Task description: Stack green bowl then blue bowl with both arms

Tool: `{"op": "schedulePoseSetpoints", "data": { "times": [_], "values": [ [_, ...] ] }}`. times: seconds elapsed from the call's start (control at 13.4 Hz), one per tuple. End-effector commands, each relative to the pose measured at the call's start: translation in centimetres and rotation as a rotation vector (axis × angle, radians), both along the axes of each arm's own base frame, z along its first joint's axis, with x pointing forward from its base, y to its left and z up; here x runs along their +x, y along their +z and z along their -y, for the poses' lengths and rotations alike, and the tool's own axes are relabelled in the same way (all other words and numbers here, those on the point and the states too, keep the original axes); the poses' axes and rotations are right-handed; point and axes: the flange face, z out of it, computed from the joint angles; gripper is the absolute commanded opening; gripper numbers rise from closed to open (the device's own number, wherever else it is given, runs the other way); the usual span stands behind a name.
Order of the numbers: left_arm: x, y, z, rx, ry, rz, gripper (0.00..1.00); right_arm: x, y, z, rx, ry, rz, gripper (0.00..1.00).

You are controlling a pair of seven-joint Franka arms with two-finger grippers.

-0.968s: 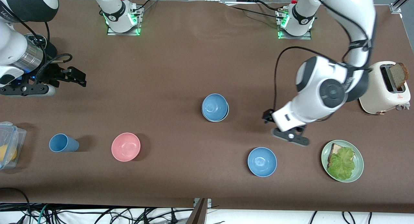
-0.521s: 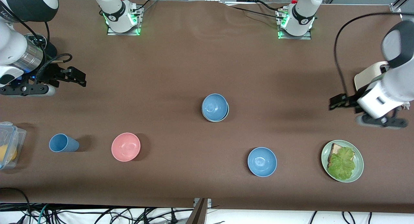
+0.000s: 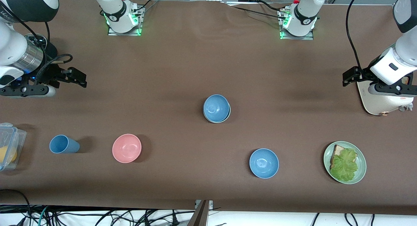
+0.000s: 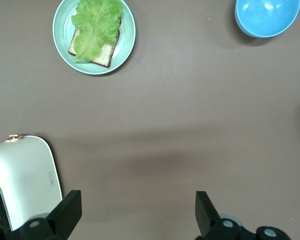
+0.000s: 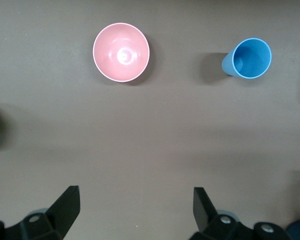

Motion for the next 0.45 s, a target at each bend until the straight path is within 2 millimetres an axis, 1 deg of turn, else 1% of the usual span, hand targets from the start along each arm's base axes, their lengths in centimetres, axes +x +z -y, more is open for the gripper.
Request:
{"op": "schedulePoseSetpoints", "data": {
  "times": [0.0, 0.37],
  "values": [
    [1.35, 0.10, -0.18, 0.027, -0.005, -0.034, 1.00, -0.22, 0.66, 0.05, -0.008, 0.016, -0.002, 1.00],
    [1.58, -0.22, 0.19, 0.026, -0.011, -0.040, 1.00, -0.22, 0.66, 0.05, -0.008, 0.016, -0.002, 1.00]
  ]
}}
